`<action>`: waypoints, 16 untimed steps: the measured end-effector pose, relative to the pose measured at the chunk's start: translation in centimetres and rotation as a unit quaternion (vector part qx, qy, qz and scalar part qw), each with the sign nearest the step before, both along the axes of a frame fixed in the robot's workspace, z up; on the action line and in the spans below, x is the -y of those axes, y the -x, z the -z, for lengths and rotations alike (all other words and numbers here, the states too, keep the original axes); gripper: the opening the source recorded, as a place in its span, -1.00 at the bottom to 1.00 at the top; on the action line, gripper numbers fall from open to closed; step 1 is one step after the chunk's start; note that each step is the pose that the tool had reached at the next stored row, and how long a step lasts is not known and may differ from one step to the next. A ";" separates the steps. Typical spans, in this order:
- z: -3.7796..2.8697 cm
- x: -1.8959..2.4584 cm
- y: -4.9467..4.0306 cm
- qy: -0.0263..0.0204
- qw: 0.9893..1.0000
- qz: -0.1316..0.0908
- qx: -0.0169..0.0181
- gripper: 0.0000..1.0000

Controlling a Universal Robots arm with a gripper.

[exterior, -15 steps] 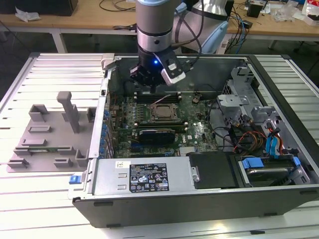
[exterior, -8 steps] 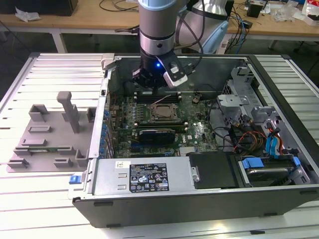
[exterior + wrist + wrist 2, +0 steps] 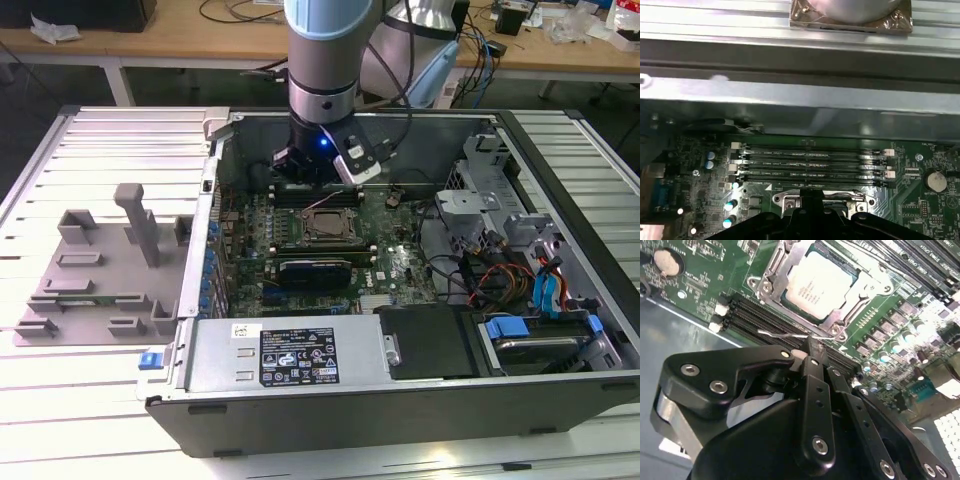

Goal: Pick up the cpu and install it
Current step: 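Install the first cpu locking lever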

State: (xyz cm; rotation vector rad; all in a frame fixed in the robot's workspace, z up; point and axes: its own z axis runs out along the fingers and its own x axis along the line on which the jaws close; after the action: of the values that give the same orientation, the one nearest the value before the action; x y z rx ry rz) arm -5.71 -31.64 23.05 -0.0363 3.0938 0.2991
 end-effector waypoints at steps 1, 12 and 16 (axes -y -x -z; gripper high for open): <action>0.39 -0.06 -0.20 0.000 1.000 0.020 0.000 -0.79; 1.64 -1.24 -1.85 0.000 0.999 0.043 -0.002 -0.79; 1.79 -1.50 -1.86 0.002 0.999 0.053 -0.003 -0.79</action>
State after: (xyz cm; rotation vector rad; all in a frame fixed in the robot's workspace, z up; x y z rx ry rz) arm -3.86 -30.14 21.26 0.1283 3.0876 0.2910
